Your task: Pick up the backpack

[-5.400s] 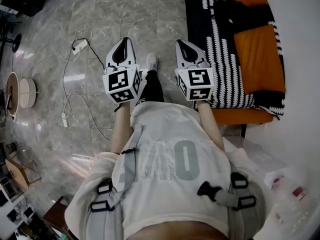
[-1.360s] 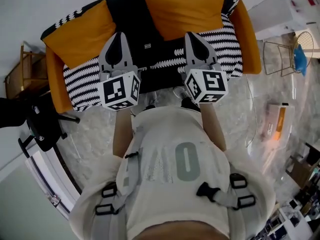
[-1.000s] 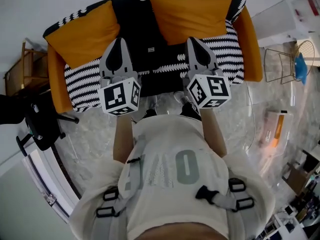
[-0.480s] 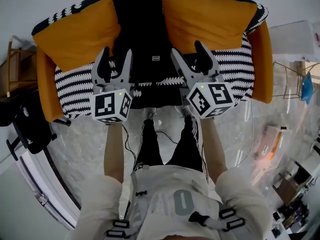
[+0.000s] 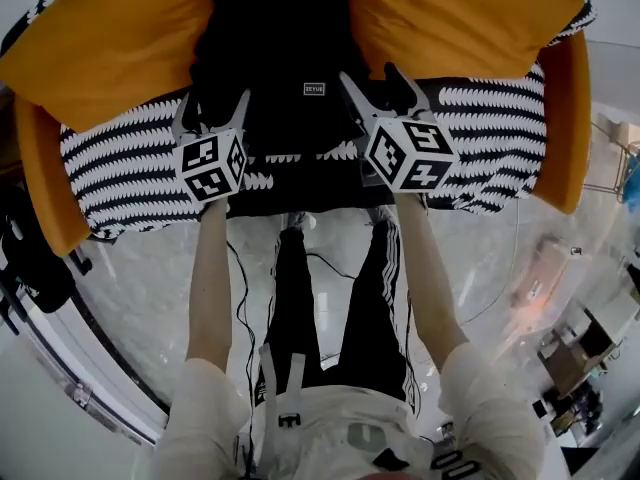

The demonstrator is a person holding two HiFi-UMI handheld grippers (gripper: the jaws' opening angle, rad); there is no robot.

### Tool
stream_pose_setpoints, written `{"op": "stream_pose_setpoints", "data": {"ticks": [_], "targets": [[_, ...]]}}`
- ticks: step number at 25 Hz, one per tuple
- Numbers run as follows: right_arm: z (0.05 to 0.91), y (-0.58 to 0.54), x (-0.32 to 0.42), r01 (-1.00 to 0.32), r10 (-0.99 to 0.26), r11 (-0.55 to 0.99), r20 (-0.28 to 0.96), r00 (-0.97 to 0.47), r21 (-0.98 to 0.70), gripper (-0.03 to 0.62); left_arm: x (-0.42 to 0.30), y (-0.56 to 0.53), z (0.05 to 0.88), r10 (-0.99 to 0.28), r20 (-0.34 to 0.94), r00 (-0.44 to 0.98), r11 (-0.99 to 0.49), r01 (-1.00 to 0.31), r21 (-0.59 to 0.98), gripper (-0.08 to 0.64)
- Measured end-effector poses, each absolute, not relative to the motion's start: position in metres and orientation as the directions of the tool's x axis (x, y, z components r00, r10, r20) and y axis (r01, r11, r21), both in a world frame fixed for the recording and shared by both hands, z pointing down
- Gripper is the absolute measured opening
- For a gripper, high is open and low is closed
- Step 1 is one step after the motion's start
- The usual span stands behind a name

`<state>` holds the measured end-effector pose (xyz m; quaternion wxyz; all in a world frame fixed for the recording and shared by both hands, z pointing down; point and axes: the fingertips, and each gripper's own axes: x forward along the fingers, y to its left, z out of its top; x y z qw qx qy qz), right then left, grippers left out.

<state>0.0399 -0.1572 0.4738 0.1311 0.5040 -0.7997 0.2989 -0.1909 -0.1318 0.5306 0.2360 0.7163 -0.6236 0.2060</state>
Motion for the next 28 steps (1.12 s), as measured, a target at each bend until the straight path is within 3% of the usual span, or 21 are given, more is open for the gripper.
{"op": "stream_pose_setpoints", "data": {"ticks": [11, 17, 20, 22, 28], "targets": [[0.600, -0.149, 0.035, -0.917, -0.589, 0.277, 0.704, -0.397, -0.286, 0.314, -0.216, -0.114, 0.643, -0.640, 0.765, 0.069, -0.039, -0.998, 0.057, 0.405], [0.636, -0.143, 0.033, -0.935, -0.545, 0.253, 0.761, -0.352, -0.251, 0.301, -0.216, -0.117, 0.657, -0.641, 0.766, 0.058, -0.053, -0.998, 0.031, 0.393], [0.644, -0.141, 0.033, -0.934, -0.535, 0.212, 0.765, -0.358, -0.289, 0.279, -0.210, -0.117, 0.657, -0.640, 0.764, 0.083, -0.071, -0.996, 0.049, 0.347], [0.648, -0.142, 0.033, -0.927, -0.519, 0.187, 0.768, -0.374, -0.325, 0.215, -0.202, -0.119, 0.657, -0.640, 0.762, 0.101, -0.094, -0.994, 0.053, 0.291], [0.646, -0.138, 0.024, -0.928, -0.516, 0.242, 0.773, -0.370, -0.282, 0.140, -0.193, -0.116, 0.650, -0.643, 0.757, 0.117, -0.180, -0.984, -0.001, 0.146]]}}
